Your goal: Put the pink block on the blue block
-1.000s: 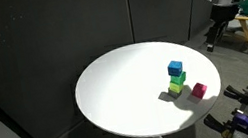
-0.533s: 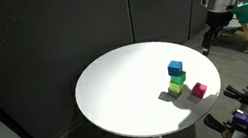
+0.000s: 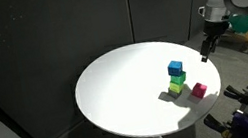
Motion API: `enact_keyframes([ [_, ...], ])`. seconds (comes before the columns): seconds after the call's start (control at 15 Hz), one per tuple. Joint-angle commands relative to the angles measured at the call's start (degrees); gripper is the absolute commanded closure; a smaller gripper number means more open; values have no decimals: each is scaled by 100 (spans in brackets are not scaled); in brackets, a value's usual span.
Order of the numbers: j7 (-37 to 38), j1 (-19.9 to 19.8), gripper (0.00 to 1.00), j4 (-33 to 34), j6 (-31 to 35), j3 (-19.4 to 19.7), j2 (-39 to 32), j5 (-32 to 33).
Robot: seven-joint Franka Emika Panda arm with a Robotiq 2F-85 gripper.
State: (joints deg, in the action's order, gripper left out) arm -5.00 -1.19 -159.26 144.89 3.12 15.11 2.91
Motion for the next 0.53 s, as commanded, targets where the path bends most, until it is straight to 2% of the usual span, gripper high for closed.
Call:
enact_keyframes([
  [0.0, -207, -24, 0, 3, 240, 51, -256, -26],
  [0.47, -293, -90, 0, 4, 593, 96, -786, 16],
])
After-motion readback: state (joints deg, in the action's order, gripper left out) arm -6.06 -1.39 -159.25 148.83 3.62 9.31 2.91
